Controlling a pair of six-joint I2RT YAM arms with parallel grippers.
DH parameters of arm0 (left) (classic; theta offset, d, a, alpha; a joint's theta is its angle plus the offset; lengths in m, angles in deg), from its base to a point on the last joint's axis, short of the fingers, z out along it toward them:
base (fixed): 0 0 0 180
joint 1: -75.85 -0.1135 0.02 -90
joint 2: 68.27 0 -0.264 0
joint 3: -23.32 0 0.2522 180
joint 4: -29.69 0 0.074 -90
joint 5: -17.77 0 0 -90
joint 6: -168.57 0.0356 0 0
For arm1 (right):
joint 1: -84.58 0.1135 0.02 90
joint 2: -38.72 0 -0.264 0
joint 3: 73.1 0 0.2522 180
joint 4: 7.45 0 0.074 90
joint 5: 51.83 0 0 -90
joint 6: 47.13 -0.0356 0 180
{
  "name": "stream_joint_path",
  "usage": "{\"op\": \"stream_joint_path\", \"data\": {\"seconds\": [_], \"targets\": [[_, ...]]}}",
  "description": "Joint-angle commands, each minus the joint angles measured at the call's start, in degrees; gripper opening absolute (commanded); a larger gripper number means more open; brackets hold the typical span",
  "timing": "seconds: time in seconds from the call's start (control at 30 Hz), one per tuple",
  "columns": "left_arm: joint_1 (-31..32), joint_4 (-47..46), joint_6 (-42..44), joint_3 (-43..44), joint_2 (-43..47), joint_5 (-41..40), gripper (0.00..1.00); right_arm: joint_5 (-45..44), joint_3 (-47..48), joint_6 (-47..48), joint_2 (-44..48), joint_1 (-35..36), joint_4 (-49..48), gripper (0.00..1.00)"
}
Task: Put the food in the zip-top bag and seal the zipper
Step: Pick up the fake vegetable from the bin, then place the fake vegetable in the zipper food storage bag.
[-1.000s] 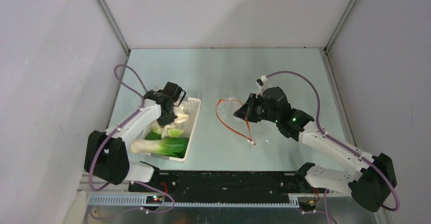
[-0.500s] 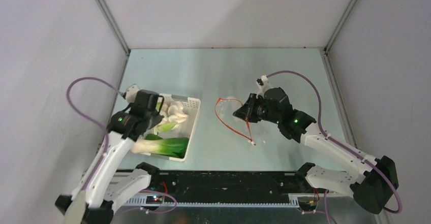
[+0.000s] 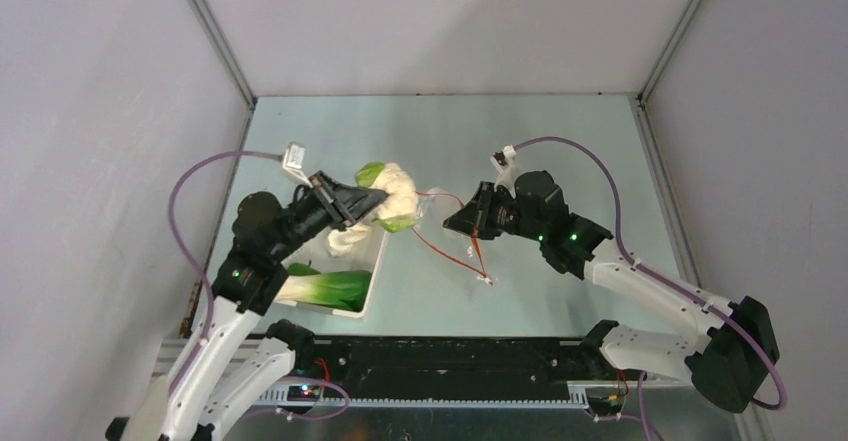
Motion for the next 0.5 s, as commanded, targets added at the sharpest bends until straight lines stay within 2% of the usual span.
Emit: {"op": "stream_joint_path", "data": {"seconds": [0.0,0.2,0.37,0.47], "targets": [[4.24,-24.29,-4.95,-0.20,-3.55,11.81,0.00,-0.88,0.13,-2.41,-0.45,0.60,-3.52,0.00],[9.52,-32.33,-8.55,-1.86,-10.43,13.01,0.00,-5.93,0.13,-5.42,0.27,1.39,-5.56,0.00],[12.46,-32.36,-8.39,-5.35,-12.15,10.51,0.00,-7.42,-0.29,-9.40,0.91,1.54,-7.79,0.00],[12.91,-27.29,-7.19,-8.06,-11.70,7.08,0.00,-7.66,-1.37,-11.84,1.80,1.63,-10.41,0.00]]}}
